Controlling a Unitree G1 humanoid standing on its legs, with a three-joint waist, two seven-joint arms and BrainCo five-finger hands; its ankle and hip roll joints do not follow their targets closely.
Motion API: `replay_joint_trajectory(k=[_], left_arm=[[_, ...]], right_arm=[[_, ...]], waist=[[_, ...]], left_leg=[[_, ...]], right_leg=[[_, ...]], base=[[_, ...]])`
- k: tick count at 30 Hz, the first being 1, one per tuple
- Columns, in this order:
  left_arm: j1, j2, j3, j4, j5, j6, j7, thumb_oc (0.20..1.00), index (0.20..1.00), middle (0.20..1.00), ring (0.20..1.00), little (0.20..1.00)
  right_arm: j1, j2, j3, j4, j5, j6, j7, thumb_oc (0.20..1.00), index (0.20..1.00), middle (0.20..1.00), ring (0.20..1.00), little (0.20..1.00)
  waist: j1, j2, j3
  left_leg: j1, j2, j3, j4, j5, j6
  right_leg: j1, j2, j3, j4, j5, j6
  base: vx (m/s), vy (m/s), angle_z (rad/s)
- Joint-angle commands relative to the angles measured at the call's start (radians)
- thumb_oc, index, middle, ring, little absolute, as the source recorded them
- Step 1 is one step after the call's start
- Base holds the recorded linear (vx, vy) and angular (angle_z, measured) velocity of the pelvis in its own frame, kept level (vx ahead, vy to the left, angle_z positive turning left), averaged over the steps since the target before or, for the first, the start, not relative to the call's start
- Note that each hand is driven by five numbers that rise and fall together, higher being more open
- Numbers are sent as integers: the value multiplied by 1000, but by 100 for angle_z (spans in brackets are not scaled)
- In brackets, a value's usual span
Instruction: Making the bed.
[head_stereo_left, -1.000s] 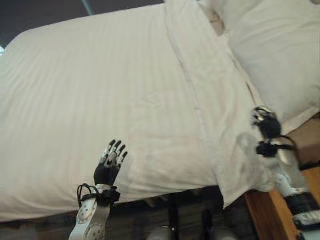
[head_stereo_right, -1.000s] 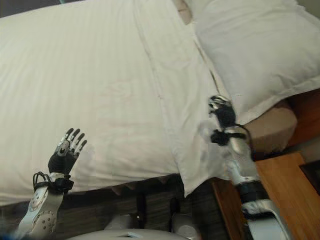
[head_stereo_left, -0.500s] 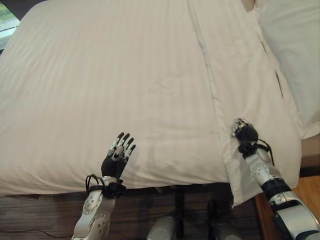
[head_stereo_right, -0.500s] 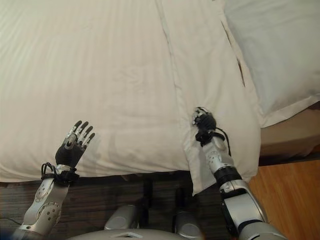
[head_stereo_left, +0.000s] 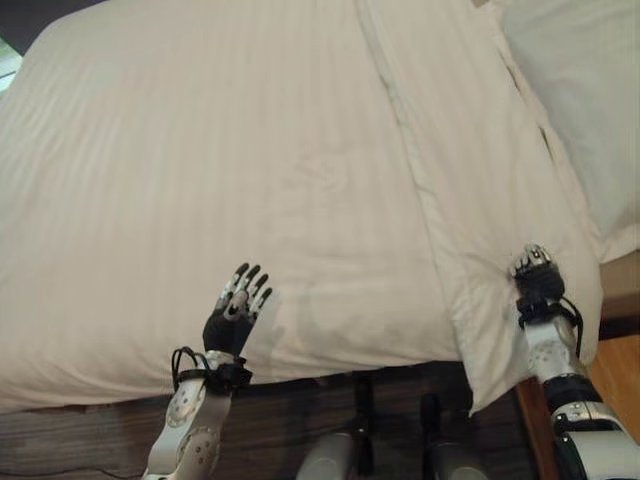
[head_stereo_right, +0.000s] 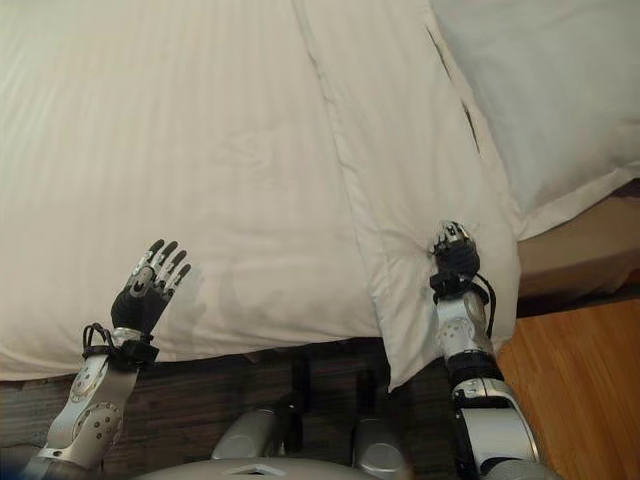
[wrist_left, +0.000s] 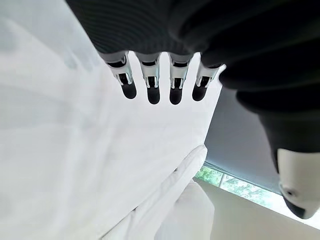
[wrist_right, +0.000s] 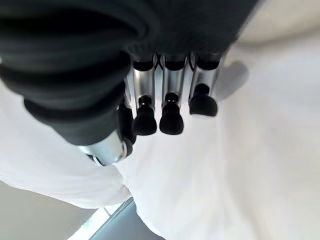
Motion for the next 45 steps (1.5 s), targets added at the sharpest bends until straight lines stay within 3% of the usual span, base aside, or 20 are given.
replay_joint_trajectory(k=[1, 8, 14, 20, 25, 26, 27, 31, 34, 37, 45], left_arm=[[-34, -39, 2, -15, 18, -51, -27, 1000, 1000, 1000, 1000, 1000], [-36, -59, -3, -13, 18, -55, -43, 1000, 1000, 1000, 1000, 1000], [-28, -62, -22, -10, 16, -40, -67, 1000, 1000, 1000, 1000, 1000], [-3, -35, -36, 14, 35, -18, -92, 1000, 1000, 1000, 1000, 1000], [32, 12, -102, 84, 121, 21, -116, 1000, 1000, 1000, 1000, 1000], [48, 24, -114, 95, 133, 29, -129, 1000, 1000, 1000, 1000, 1000], [68, 27, -127, 106, 142, 39, -136, 1000, 1000, 1000, 1000, 1000], [131, 29, -172, 198, 259, 65, -158, 1000, 1000, 1000, 1000, 1000], [126, 32, -185, 221, 312, 63, -150, 1000, 1000, 1000, 1000, 1000], [106, -6, -206, 297, 377, 58, -117, 1000, 1000, 1000, 1000, 1000], [124, -25, -217, 314, 357, 37, -118, 1000, 1000, 1000, 1000, 1000]], right_arm=[[140, -7, 3, 240, 39, 56, -41, 200, 200, 200, 200, 200], [218, -2, -72, 445, 30, 101, -25, 200, 200, 200, 200, 200], [264, -21, -111, 508, -5, 112, -33, 200, 200, 200, 200, 200], [296, -32, -136, 506, -15, 113, -43, 200, 200, 200, 200, 200], [324, -61, -99, 359, -91, 78, -60, 200, 200, 200, 200, 200], [346, -68, -80, 287, -134, 66, -74, 526, 526, 526, 526, 526], [378, -74, -62, 176, -192, 53, -87, 1000, 1000, 1000, 1000, 1000], [508, -75, -22, -218, -448, -4, -150, 1000, 1000, 1000, 1000, 1000], [522, -59, -12, -249, -477, -4, -165, 1000, 1000, 1000, 1000, 1000], [577, -2, 88, -351, -544, 22, -157, 1000, 1000, 1000, 1000, 1000], [615, -10, 213, -403, -562, 39, -90, 1000, 1000, 1000, 1000, 1000]], waist=[[-19, -11, -25], [-48, 13, -24], [-66, 12, -35], [-82, -7, -50], [-97, -44, -73], [-101, -54, -79], [-107, -63, -85], [-131, -101, -127], [-134, -106, -135], [-144, -121, -157], [-135, -129, -163]], left_leg=[[40, -23, 57, 4, -19, -32], [58, -30, 65, 4, -29, -30], [79, -33, 68, 4, -39, -28], [99, -34, 67, 4, -46, -23], [114, -29, 73, 4, -51, -20], [120, -27, 77, 4, -51, -18], [126, -24, 80, 4, -53, -17], [168, -13, 98, 4, -70, -8], [180, -13, 99, 4, -74, -7], [211, -10, 95, 4, -84, 0], [230, -20, 68, 4, -87, 9]], right_leg=[[-62, -49, -9, -47, 74, 77], [-52, -54, -2, -47, 66, 78], [-31, -55, -1, -47, 63, 77], [-9, -57, -2, -47, 64, 77], [3, -52, 6, -47, 73, 77], [10, -50, 9, -47, 75, 76], [15, -48, 13, -47, 76, 77], [47, -37, 27, -47, 79, 79], [57, -36, 29, -47, 77, 80], [89, -37, 29, -41, 68, 79], [107, -47, 16, -8, 52, 80]], base=[[0, 0, 0], [11, 13, -3], [-3, 17, -7], [-32, 27, -5], [-25, 6, 2], [-10, 9, -6], [7, 2, -7], [26, 10, -11], [13, 23, -14], [4, 14, 0], [-5, 24, 5]])
